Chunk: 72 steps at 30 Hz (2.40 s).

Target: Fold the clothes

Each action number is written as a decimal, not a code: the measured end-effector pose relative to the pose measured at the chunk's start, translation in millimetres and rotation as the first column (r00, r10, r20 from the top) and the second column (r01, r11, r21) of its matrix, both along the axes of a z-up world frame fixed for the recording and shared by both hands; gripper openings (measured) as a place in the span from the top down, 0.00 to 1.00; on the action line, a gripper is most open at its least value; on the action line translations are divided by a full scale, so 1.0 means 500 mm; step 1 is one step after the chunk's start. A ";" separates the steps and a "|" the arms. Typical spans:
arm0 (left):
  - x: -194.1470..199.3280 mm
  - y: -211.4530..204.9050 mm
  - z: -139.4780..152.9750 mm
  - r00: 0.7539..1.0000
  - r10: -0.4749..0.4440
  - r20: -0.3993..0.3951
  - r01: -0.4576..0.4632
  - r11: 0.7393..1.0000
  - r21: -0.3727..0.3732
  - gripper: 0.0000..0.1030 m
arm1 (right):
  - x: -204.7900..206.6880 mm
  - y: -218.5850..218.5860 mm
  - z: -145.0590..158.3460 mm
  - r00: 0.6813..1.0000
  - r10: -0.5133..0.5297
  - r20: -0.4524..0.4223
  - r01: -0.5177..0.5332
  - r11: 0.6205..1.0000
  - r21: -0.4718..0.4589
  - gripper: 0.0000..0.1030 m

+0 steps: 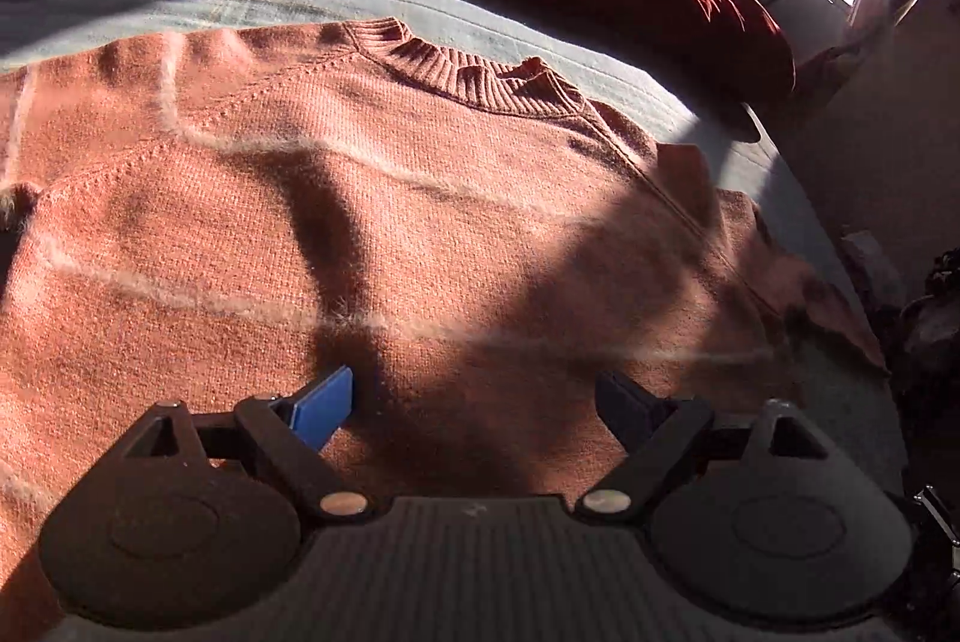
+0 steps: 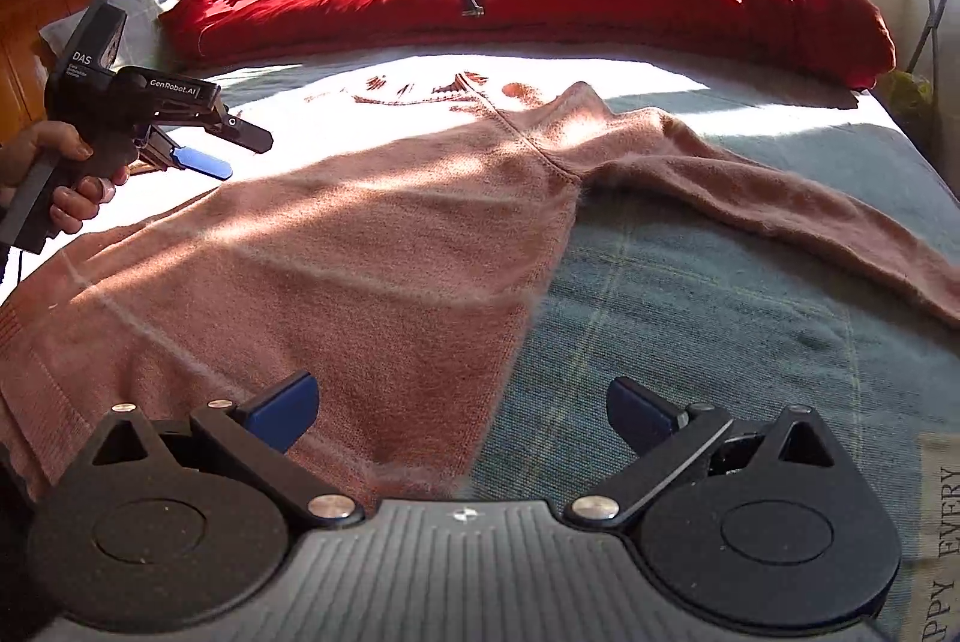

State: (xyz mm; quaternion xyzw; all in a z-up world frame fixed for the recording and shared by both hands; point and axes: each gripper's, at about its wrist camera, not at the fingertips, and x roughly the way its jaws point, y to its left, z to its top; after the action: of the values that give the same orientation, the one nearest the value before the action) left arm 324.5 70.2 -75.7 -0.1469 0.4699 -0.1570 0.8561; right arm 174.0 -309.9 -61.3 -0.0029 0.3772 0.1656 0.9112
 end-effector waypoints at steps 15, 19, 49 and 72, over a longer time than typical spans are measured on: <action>-0.067 0.207 -0.015 0.995 0.088 0.042 -0.087 0.996 -0.030 0.15 | 0.021 0.134 0.021 0.999 0.039 0.010 -0.039 0.998 -0.046 0.00; -0.111 0.206 0.021 0.994 0.034 0.104 -0.037 0.999 0.028 0.15 | 0.028 0.183 0.023 0.999 0.049 0.006 -0.048 0.996 -0.080 0.00; -0.122 0.125 -0.002 0.979 -0.189 0.077 0.170 0.965 0.198 0.12 | -0.095 0.181 0.081 0.955 -0.295 0.019 0.295 0.942 -0.158 0.00; -0.193 0.089 0.034 0.985 -0.121 0.124 0.091 0.971 0.222 0.12 | -0.031 0.186 0.070 0.984 -0.176 0.040 0.180 0.976 -0.121 0.00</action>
State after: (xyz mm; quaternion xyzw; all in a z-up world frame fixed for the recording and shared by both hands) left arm 228.2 114.7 -58.8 -0.0170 0.4316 -0.1603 0.8875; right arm 158.3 -217.1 -26.1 -0.0281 0.3725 0.0594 0.9257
